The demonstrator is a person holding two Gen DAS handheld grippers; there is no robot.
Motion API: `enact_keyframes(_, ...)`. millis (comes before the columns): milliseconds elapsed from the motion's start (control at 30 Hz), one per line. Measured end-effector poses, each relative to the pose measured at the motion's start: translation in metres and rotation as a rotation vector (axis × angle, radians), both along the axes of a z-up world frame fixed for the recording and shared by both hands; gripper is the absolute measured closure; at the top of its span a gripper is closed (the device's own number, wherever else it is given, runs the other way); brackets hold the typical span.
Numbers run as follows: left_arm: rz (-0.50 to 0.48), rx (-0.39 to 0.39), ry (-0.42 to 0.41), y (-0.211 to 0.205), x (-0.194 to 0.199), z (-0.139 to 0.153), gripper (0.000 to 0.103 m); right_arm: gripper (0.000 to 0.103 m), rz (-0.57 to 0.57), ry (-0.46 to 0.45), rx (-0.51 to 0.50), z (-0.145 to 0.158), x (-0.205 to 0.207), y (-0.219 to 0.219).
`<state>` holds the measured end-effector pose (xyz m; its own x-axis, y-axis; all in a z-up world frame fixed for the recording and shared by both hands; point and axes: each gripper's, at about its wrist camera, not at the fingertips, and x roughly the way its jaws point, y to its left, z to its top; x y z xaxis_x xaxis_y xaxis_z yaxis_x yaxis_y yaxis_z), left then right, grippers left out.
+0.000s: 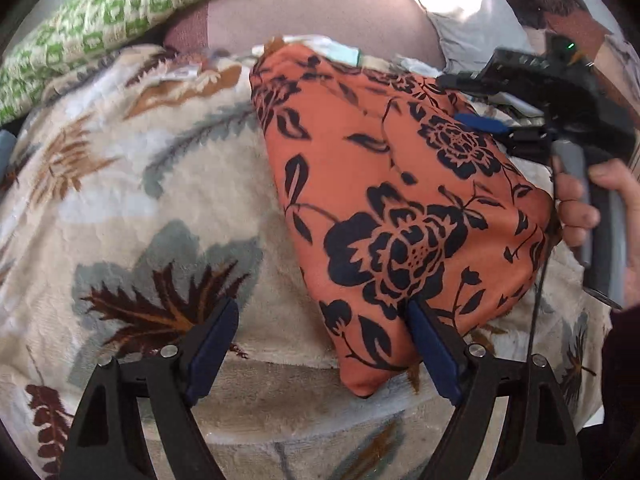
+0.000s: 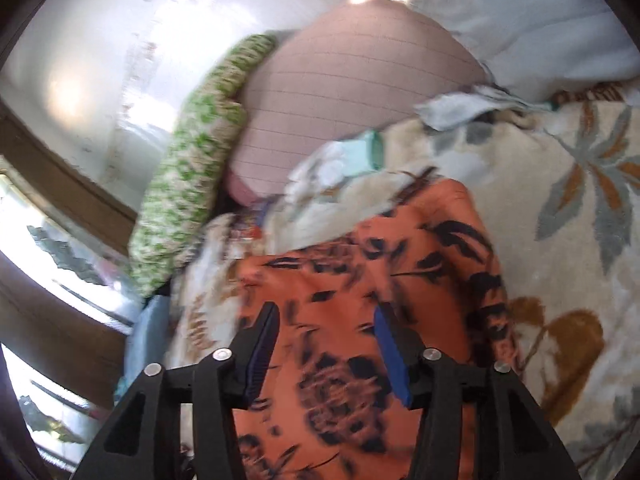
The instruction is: Fold small clothes
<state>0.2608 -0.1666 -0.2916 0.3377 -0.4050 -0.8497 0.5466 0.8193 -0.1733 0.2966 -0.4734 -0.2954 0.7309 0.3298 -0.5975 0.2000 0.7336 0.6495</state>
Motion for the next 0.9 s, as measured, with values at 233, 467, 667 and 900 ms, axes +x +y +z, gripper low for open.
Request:
enact_keyframes(233, 0.011, -0.135, 0.020, 0.020, 0.009, 0.008, 0.016, 0.048, -0.053, 0.033, 0.092, -0.009, -0.015, -0.019)
enact_keyframes(467, 0.020, -0.197, -0.038, 0.024, 0.002, 0.018, 0.016, 0.047, -0.017, 0.018, 0.099, 0.015, -0.084, -0.003)
enact_keyframes(667, -0.033, -0.019, 0.009, 0.006, -0.005, -0.011, 0.015, 0.047, -0.055, 0.198, 0.161, -0.040, -0.120, 0.012)
enact_keyframes(900, 0.002, -0.165, 0.026, 0.028, 0.009, 0.009, 0.015, 0.047, -0.074, 0.125, 0.231, -0.031, -0.122, -0.004)
